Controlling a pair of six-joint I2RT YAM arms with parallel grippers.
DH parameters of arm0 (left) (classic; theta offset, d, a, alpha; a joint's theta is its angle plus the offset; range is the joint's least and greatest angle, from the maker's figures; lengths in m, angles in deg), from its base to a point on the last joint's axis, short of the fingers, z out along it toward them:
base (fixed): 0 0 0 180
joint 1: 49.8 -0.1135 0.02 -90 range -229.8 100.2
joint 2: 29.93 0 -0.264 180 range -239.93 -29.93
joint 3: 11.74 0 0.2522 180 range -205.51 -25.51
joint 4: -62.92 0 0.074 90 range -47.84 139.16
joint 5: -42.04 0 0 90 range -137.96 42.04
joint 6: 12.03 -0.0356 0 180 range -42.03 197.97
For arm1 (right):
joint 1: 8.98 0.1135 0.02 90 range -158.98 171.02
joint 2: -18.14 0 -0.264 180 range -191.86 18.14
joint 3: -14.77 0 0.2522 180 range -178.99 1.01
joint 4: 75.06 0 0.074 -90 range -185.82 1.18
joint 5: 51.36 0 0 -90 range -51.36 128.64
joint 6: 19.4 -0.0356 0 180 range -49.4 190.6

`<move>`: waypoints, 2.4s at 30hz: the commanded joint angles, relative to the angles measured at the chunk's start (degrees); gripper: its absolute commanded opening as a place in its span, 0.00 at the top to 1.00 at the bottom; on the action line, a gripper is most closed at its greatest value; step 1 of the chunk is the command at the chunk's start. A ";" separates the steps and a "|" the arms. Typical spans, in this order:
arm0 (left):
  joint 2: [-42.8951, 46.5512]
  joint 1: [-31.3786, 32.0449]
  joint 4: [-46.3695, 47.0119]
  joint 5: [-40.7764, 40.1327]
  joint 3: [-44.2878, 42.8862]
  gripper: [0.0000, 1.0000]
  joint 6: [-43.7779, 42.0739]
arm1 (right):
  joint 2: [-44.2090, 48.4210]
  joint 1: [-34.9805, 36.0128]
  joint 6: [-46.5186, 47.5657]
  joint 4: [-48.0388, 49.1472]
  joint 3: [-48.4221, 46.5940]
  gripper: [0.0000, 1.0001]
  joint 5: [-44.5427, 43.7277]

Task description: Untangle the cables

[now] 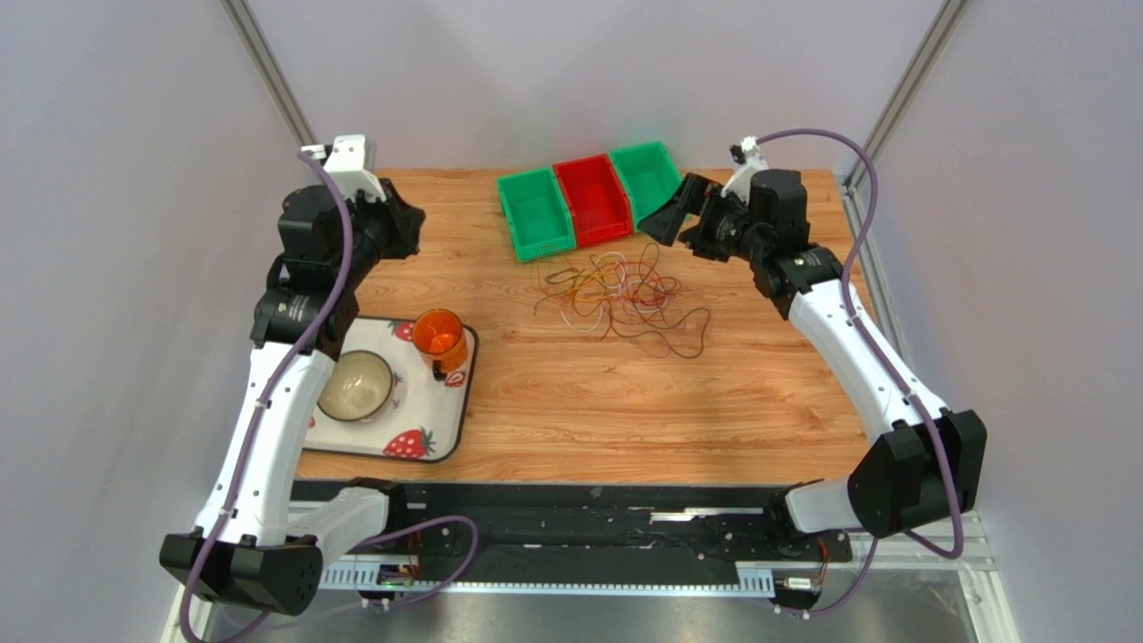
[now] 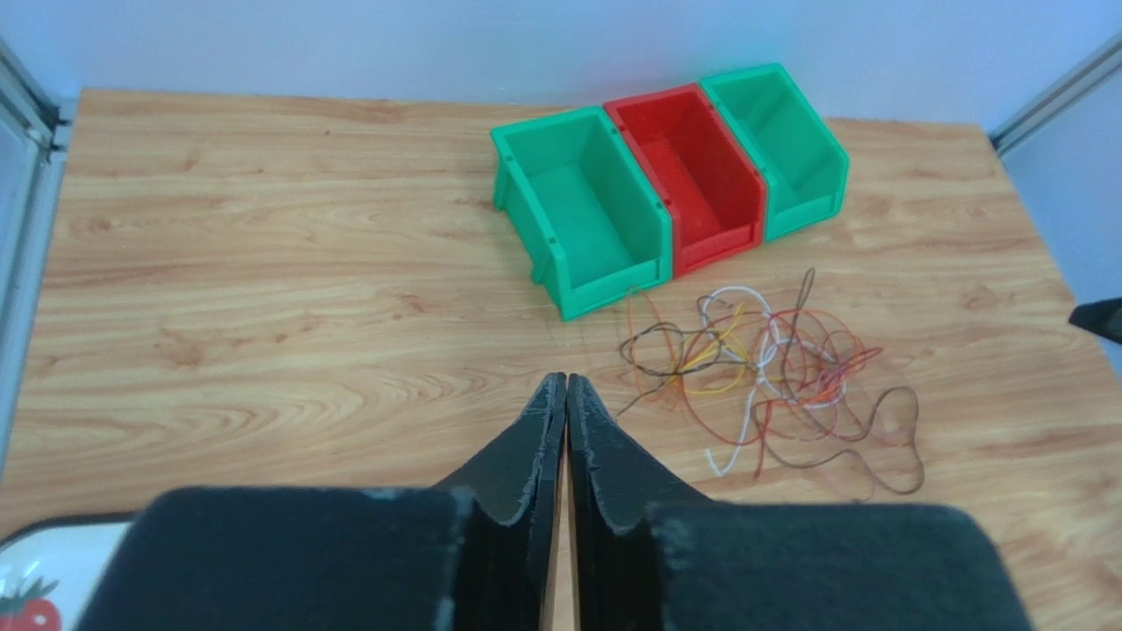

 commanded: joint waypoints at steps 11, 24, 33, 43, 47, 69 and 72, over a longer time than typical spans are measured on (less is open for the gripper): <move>-8.26 0.86 -0.41 9.84 -3.12 0.78 1.59 | -1.22 -1.36 -3.91 4.95 1.80 0.02 6.16; -34.50 10.79 -2.51 -2.37 -11.99 0.35 10.38 | -3.76 -1.36 -7.16 8.03 6.99 0.08 7.56; -50.00 13.87 -2.51 -4.30 -22.89 0.40 10.29 | -12.72 3.64 0.21 -7.51 -3.44 0.16 -6.03; -54.67 15.81 -1.90 -5.54 -24.22 0.41 9.15 | -28.28 14.37 7.25 -13.77 -17.69 0.17 -24.41; -55.72 15.81 -1.37 -4.66 -23.87 0.44 8.97 | -33.12 15.25 9.62 -13.68 -21.74 0.20 -24.17; -58.89 15.81 -0.32 -1.32 -23.34 0.83 10.47 | -44.72 17.10 11.64 -15.17 -31.77 0.63 -25.74; -58.54 15.81 -0.23 -0.79 -22.99 0.97 10.55 | -44.73 17.10 11.99 -15.35 -31.86 0.81 -25.31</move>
